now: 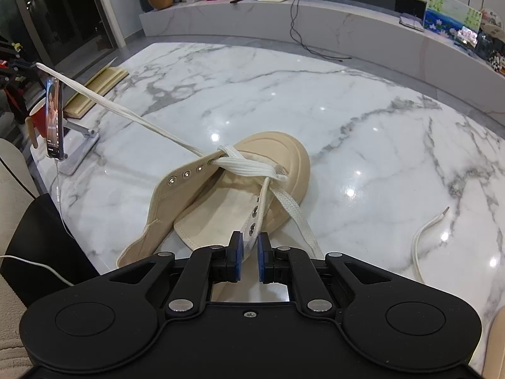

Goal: Lace up shoes with both hands

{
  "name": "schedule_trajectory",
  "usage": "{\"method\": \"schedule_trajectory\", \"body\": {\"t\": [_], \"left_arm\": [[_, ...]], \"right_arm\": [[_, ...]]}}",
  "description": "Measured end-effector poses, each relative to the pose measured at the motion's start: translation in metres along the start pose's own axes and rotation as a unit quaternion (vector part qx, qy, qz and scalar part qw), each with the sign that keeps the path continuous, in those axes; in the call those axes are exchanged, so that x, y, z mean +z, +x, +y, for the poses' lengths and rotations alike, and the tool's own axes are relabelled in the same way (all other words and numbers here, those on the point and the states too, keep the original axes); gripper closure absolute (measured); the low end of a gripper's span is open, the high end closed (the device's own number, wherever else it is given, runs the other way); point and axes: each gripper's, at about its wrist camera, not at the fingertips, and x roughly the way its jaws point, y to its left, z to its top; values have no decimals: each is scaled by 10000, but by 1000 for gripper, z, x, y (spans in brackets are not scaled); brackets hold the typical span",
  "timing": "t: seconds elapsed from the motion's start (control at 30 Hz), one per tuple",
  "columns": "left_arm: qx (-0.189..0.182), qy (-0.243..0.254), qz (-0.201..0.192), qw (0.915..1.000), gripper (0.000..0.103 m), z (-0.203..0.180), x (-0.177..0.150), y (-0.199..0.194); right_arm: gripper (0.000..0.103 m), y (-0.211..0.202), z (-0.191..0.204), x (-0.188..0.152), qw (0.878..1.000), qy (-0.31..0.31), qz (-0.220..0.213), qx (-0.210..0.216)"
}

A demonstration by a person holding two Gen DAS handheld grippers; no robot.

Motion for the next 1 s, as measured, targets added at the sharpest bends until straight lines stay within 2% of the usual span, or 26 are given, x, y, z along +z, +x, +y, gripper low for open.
{"method": "schedule_trajectory", "body": {"t": [0.3, 0.37, 0.47, 0.57, 0.7, 1.0], "left_arm": [[283, -45, 200, 9994, 103, 21, -15, -4], [120, -152, 85, 9998, 103, 24, -16, -8], [34, -38, -62, 10000, 103, 16, -12, -13], [-278, 11, -285, 9992, 103, 3, 0, -18], [-919, 130, -675, 9934, 101, -26, 19, -15], [-1870, 263, -799, 9788, 99, -98, 48, 28]], "right_arm": [[95, 1, 0, 2, 10000, -74, 50, -9], [95, 1, 0, 2, 9999, -85, 53, -9], [95, 1, 0, 3, 9999, -98, 61, -8], [95, 1, 3, 3, 9998, -174, 75, -35], [95, 0, 6, 4, 9997, -228, 83, -85], [94, -3, 4, 1, 10000, -48, -9, -65]]}}
